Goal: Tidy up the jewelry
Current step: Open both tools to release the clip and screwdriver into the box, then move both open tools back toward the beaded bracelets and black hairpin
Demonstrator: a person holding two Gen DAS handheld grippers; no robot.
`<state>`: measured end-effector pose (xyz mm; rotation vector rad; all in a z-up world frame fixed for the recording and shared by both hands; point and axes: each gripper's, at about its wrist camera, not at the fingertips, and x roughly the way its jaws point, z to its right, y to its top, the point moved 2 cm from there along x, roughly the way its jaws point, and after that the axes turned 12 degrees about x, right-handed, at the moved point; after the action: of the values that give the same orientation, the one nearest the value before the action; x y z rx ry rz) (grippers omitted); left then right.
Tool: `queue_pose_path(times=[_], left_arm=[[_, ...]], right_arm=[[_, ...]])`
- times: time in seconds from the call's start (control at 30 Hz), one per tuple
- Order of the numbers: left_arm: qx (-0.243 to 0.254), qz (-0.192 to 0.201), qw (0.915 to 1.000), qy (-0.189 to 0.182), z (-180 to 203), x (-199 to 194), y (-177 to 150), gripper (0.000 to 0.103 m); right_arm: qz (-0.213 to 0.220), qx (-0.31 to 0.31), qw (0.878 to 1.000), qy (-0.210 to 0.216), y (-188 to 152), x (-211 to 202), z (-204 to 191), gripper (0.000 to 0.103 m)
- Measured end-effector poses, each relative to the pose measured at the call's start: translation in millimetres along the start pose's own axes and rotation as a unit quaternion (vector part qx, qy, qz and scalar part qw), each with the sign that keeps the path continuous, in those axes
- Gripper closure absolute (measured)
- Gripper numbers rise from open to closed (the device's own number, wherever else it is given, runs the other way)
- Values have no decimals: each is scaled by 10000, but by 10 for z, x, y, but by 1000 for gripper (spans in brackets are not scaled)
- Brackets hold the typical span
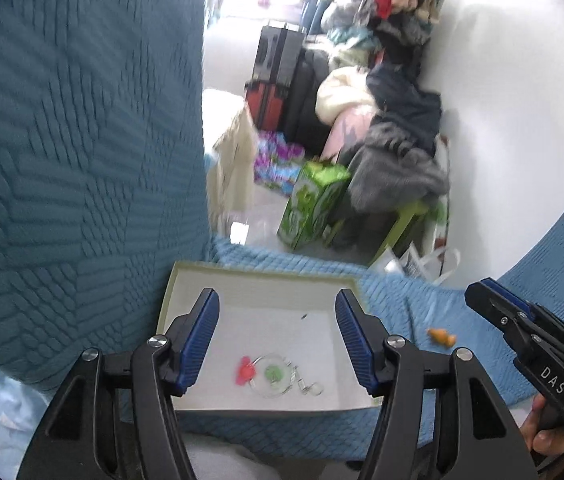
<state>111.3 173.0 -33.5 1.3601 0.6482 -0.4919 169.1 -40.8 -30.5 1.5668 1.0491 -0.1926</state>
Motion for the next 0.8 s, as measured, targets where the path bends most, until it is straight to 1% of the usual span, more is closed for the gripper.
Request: queue_pose_path(times=[0.1, 0.2, 0.33, 0.43, 0.53, 0.63, 0.8], left_arm=[[32, 224, 9997, -94, 127, -168, 91, 42], [49, 386, 9991, -163, 286, -278, 109, 42], [135, 447, 9984, -306, 544, -311, 62, 42], [243, 417, 9975, -518, 746, -291, 45, 42], [381, 377, 9967, -609, 962, -253, 13, 42], [362, 400, 9952, -814, 1133, -209, -92, 42], [456, 210, 9940, -975, 1398, -35, -299, 42]], right_arm=[[199, -8, 9998, 20, 102, -214, 41, 77], [351, 15, 9994, 26, 149, -373, 121, 77], [477, 86, 9988, -50, 141, -537, 288, 77], [567, 146, 9982, -149, 121, -647, 435, 77], [654, 146, 9974, -279, 68, -744, 592, 77], [740, 212, 9964, -344, -54, -852, 798, 77], [669, 389, 9953, -575, -319, -901, 1192, 77]])
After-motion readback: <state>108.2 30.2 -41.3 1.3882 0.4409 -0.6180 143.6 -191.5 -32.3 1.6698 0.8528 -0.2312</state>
